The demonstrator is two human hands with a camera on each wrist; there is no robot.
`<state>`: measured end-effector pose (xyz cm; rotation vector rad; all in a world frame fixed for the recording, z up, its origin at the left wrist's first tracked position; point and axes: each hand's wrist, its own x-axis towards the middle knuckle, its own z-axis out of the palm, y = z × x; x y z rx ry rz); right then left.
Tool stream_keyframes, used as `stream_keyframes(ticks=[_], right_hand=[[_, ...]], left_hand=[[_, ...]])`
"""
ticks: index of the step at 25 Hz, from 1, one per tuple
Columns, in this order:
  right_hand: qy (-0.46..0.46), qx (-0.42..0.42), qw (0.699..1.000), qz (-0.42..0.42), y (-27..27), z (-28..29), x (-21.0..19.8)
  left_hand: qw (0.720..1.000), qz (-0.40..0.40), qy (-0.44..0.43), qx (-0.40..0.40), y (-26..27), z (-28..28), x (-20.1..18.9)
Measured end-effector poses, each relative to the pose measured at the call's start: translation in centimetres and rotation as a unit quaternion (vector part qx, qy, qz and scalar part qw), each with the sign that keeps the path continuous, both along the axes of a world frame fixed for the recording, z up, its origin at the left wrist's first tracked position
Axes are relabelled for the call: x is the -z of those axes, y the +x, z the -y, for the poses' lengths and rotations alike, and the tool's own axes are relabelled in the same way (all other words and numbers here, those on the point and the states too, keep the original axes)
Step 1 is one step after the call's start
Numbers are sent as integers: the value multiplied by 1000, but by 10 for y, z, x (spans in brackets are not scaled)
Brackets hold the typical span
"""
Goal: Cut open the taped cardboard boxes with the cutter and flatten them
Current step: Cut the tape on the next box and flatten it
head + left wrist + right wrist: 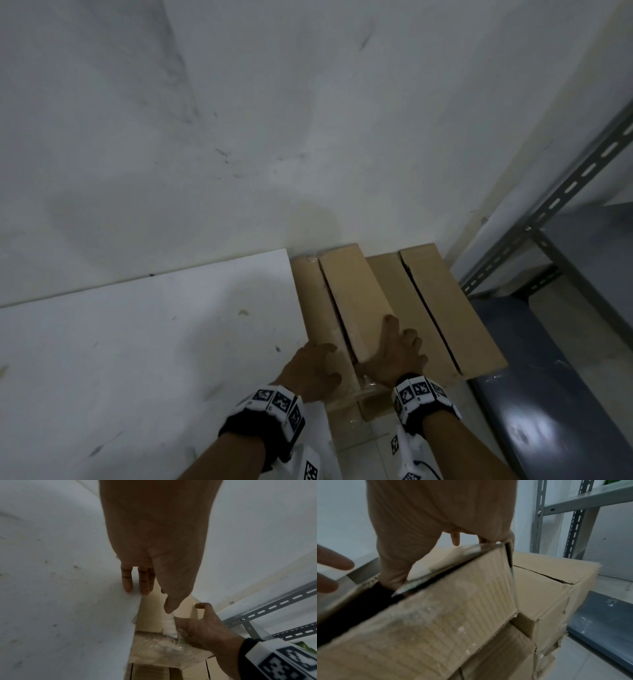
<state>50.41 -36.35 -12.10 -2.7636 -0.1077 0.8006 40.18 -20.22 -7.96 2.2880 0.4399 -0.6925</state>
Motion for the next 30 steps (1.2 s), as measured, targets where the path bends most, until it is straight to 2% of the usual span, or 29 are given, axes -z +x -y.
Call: stream_keyframes(ticks=[3, 5, 9, 12, 14, 17, 23, 26, 30], right_hand=[[-7, -31, 998, 50, 0, 5, -29], [-28, -60, 994, 83, -1, 13, -51], [-44, -63, 986, 147, -3, 38, -100], [-32, -30, 985, 169, -5, 52, -138], [-21, -14, 982, 186, -10, 56, -159], [-11, 3, 978, 209, -23, 56, -187], [37, 8, 971, 238, -51, 19, -223], [59, -11, 975, 212, -68, -7, -230], [143, -22, 976, 162, -96, -36, -221]], left_hand=[[1000, -1, 0, -7, -2, 3, -4], [999, 9, -9, -43, 0, 6, -4], [979, 56, -87, -176, 5, 14, -8], [963, 62, -173, -199, 10, 25, -21], [934, 107, -247, -237, 11, 31, -31], [885, 177, -298, -311, 6, 26, -54], [877, 261, -245, -322, -29, -18, -118], [882, 275, -215, -316, -52, -46, -133], [887, 277, -173, -326, -94, -86, -139]])
